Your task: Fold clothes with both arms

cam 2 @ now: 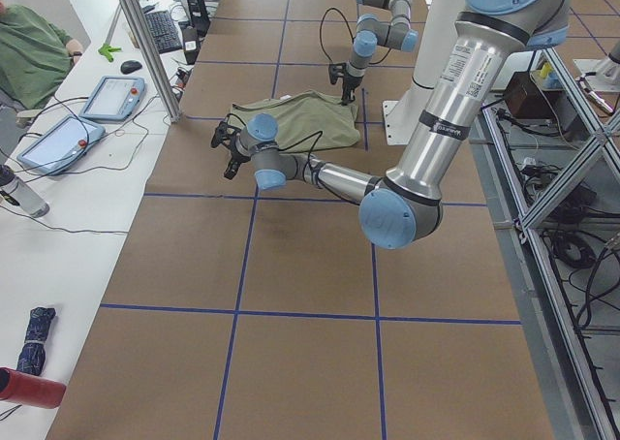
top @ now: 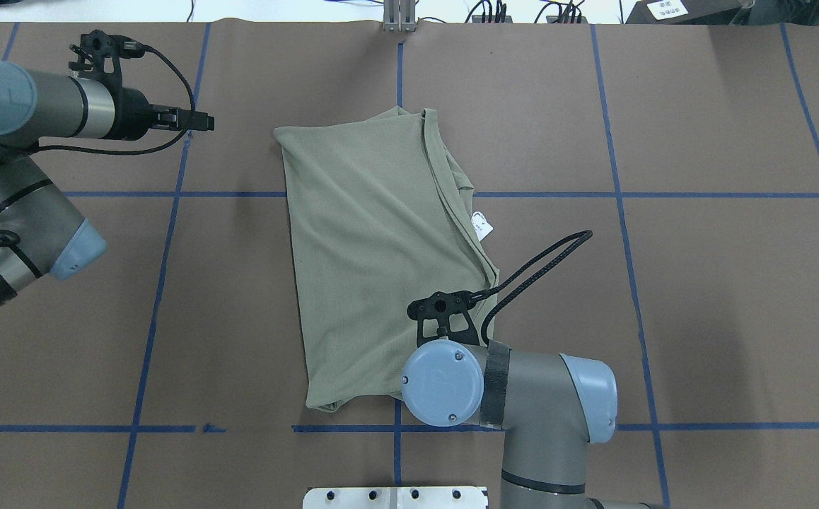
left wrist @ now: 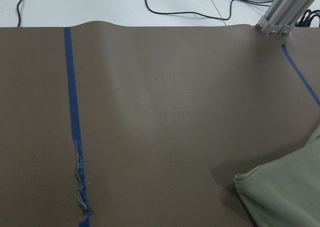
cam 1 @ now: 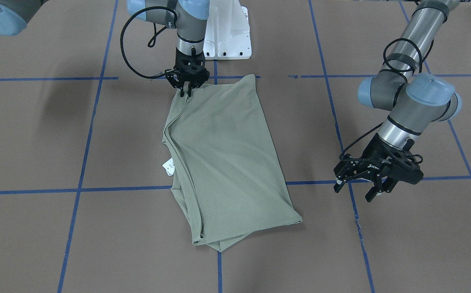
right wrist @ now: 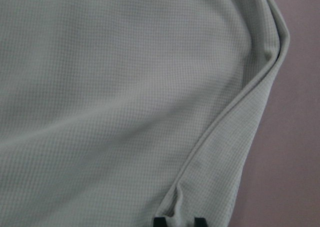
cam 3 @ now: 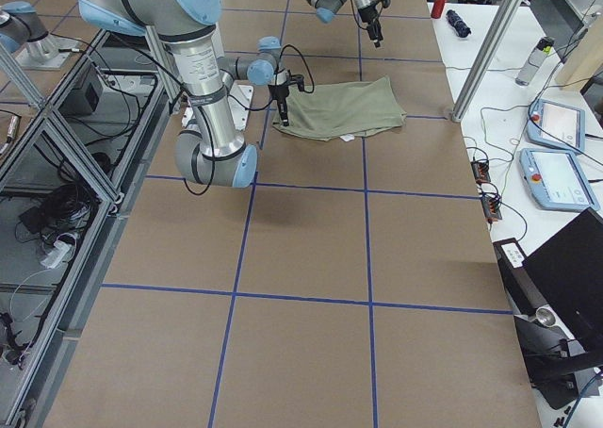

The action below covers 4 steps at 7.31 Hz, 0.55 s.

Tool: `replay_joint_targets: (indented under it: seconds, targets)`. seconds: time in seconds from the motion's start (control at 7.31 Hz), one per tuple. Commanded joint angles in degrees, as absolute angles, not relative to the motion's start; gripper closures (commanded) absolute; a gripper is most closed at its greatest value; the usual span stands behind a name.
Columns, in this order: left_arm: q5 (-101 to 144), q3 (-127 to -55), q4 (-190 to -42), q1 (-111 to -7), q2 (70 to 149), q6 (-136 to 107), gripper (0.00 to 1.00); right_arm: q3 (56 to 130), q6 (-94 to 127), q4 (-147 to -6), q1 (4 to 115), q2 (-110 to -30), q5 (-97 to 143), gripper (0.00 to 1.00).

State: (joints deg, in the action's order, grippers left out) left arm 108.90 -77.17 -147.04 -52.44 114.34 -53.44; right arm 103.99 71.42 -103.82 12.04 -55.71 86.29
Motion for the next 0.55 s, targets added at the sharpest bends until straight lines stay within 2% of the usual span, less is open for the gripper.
replay_joint_targets:
  seconds: [0.0, 0.41]
  targets:
    - [108.9, -77.2, -147.0, -52.4, 114.3, -53.4, 0.00, 104.8, 71.0, -104.1, 13.4, -55.7, 86.6, 1.00]
    - [108.9, -77.1, -147.0, -52.4, 114.3, -53.4, 0.00, 112.7, 72.5, -105.5, 13.5, -63.0, 86.0, 1.00]
